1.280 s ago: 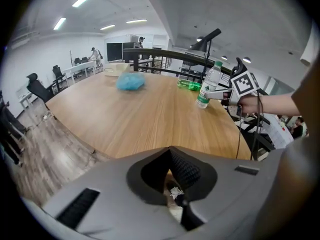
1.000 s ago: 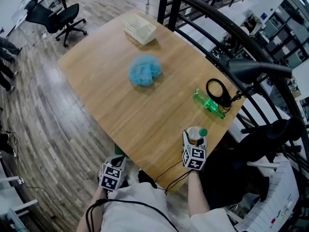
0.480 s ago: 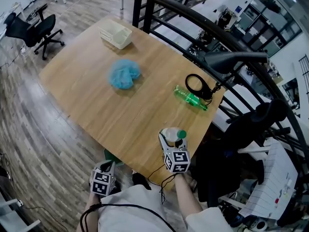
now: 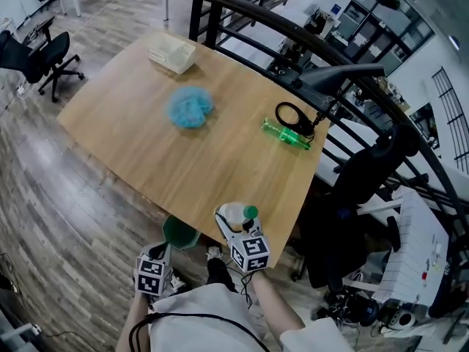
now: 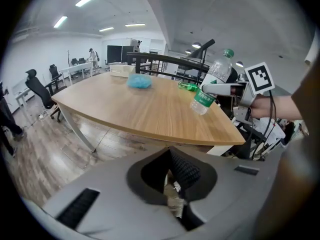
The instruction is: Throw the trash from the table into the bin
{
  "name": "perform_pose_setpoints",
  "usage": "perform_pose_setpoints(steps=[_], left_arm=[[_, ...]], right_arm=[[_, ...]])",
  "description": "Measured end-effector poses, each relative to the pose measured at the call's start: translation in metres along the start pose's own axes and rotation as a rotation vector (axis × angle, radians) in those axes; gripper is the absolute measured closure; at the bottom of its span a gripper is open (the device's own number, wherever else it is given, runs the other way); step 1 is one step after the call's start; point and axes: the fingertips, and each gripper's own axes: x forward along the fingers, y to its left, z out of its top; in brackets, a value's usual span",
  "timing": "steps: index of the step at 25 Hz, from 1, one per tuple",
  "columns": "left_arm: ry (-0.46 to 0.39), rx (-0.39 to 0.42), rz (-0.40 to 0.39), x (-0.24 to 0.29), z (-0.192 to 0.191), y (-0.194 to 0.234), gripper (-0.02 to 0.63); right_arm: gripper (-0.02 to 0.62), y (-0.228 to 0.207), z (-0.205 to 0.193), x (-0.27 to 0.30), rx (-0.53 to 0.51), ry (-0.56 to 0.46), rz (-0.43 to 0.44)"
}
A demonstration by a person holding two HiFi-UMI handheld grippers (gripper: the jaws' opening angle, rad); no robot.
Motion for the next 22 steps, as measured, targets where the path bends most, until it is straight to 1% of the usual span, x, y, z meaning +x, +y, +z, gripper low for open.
perform_pose_setpoints(steps=[4,7,11,14,16,18,22], left_arm=[[-0.005,0.014,-0.030,-0.015,-0.026,0.016,0.584],[-0.002,0.024,-0.053,-0.017,-0.048,0.029,0.584],[0.008,0.027,-0.073,-0.013,-0.071,0.046,0.584],[0.028,0.006,-0.078,-0.012,-0.089,0.049,0.584],[0.025,-0.010,-0.082,-0.006,-0.096,0.052,0.584],[0.024,-0.028,-0.084,0.005,-0.103,0.056,0.584],[0.040,-0.064,-0.085,0.026,-0.122,0.062,0.584]], right_arm=[[0.264,0.057,-0.020,-0.007,-0.008,0.006,0.035],[0.264,0.097,-0.035,-0.005,-0.044,0.014,0.084],[0.264,0.138,-0.052,0.000,-0.064,0.025,0.130],[0.264,0.168,-0.073,-0.003,-0.063,0.044,0.180],[0.264,0.183,-0.094,0.001,-0.091,0.066,0.216],[0.264,0.191,-0.126,0.014,-0.110,0.105,0.241],[0.264,0.182,-0.198,0.053,-0.093,0.184,0.234]])
